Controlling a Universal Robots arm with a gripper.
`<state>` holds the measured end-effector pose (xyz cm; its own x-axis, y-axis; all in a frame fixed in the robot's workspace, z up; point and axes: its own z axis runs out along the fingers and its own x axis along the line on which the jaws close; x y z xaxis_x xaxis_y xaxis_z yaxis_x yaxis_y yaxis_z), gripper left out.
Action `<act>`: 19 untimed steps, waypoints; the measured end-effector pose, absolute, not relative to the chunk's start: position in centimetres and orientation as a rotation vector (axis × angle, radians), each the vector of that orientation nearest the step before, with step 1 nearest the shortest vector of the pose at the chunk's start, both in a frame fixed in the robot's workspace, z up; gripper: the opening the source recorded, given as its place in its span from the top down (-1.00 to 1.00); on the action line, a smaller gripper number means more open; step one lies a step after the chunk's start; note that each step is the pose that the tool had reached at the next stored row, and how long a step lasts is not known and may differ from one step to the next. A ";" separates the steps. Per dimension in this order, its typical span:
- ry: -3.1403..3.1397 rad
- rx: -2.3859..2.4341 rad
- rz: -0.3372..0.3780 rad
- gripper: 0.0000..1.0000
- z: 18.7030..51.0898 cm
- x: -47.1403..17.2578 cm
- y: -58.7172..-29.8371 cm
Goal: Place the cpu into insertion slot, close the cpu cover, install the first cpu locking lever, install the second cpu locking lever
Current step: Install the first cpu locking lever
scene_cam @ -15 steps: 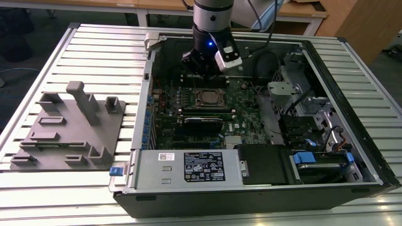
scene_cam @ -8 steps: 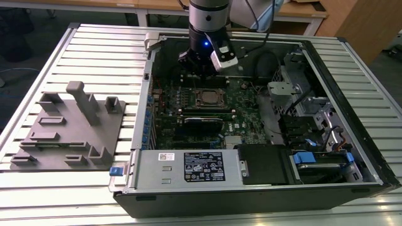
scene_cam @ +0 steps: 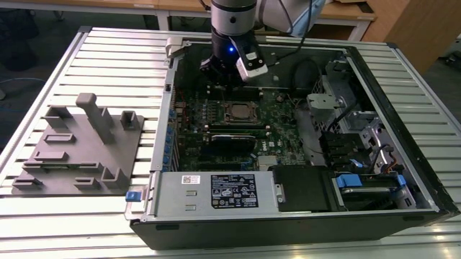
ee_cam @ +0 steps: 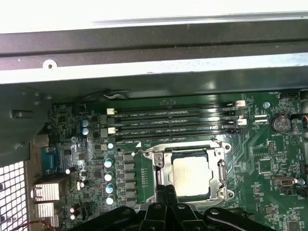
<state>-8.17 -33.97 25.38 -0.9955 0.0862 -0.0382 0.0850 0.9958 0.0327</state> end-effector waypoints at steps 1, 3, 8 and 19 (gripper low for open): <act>3.099 0.133 0.048 0.79 25.5 -8.2 -34.0; 3.099 0.133 0.048 0.79 25.7 -8.2 -34.0; 3.099 0.133 0.048 0.79 26.2 -8.2 -34.0; 3.099 0.133 0.048 0.79 26.4 -8.3 -34.0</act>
<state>-8.34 -33.98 26.42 -0.9955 0.0863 -0.0381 0.0851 0.9958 0.0326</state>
